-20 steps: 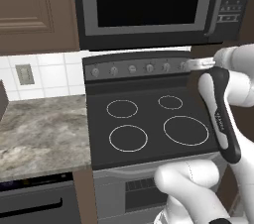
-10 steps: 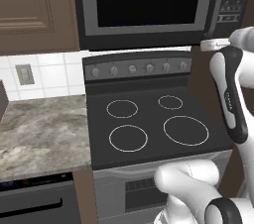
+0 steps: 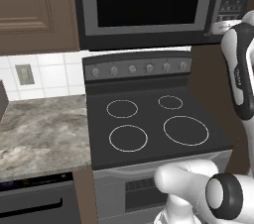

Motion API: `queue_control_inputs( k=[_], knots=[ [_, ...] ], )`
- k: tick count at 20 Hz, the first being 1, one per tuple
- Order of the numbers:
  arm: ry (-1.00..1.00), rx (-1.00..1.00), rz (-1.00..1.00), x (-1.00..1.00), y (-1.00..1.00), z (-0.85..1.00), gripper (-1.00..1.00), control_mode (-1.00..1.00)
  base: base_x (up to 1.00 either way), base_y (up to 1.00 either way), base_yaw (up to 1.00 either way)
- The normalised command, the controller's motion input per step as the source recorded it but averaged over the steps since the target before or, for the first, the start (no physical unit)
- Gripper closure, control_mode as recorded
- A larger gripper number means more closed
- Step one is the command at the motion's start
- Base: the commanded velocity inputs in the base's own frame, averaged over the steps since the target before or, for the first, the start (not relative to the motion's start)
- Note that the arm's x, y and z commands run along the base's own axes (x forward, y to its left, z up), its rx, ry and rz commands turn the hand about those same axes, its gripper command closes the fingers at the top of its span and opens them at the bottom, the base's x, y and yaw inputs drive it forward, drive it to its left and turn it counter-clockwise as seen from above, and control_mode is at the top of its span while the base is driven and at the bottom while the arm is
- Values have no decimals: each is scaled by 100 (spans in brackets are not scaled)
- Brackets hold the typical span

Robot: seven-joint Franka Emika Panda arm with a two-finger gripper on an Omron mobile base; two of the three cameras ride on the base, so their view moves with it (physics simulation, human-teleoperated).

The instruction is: Retrieve the reheated potato from the microwave, then place the potato, cheese, and condiment on the cutting board.

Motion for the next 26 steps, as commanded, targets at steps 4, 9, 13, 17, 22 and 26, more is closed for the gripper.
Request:
queue_control_inputs(
  k=[4, 9, 13, 17, 22, 26],
  knots=[
    [4, 0, 0, 36, -17, 21, -100, -100, 0, 0, 0],
    [12, 2, 0, 46, -10, 14, -100, -100, 0, 0, 0],
    [12, 1, 0, 44, -8, 5, -100, -100, 0, 0, 0],
    [2, 0, 0, 38, -2, 0, -100, -100, 0, 0, 0],
    [0, 0, 0, 38, 0, -1, -100, -100, 0, 0, 0],
    [0, 0, 0, 42, -1, -4, -100, -100, 0, 0, 0]
  ],
)
